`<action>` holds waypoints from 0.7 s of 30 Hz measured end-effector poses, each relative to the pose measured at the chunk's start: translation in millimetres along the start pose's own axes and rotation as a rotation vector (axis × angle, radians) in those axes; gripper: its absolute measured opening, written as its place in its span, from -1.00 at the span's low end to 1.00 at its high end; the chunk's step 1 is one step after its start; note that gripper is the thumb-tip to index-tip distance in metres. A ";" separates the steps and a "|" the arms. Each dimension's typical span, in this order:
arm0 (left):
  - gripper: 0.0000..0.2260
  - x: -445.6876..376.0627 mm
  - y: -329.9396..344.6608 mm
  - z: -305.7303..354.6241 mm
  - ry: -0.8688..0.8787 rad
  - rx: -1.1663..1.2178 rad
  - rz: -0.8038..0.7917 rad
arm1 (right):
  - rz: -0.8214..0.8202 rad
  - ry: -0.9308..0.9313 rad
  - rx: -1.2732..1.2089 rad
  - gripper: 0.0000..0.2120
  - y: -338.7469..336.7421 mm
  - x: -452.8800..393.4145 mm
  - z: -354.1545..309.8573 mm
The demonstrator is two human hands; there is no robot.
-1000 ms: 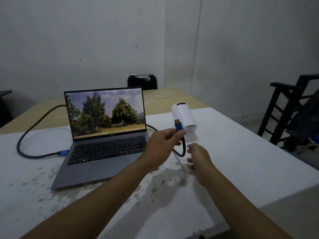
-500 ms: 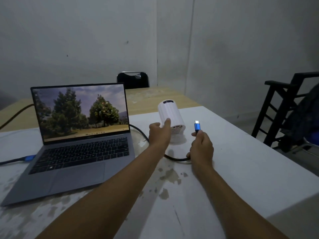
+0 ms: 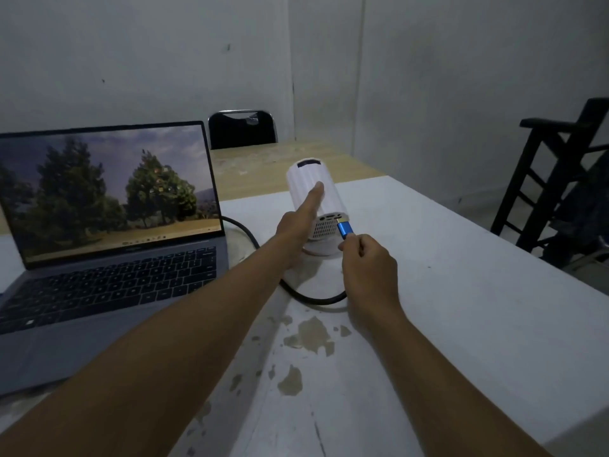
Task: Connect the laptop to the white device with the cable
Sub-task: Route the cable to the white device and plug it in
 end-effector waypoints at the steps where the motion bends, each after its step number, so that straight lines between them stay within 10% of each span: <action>1: 0.09 -0.7 -0.2 -0.1 0.002 0.007 -0.004 | -0.010 0.000 0.000 -0.65 0.6 -0.3 0.3; 21: 0.12 -0.8 3.7 -4.4 0.041 -0.011 0.002 | -0.032 -0.057 0.088 -0.67 6.1 -3.8 -2.9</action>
Point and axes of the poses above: each hand's wrist, its own x-axis away from the middle knuckle, its own y-axis out of the palm, z = x × y, the point moved 9 cm from there along -x, towards the middle knuckle, and after that the axes turned 11 degrees about -z, right-handed, at the moved point
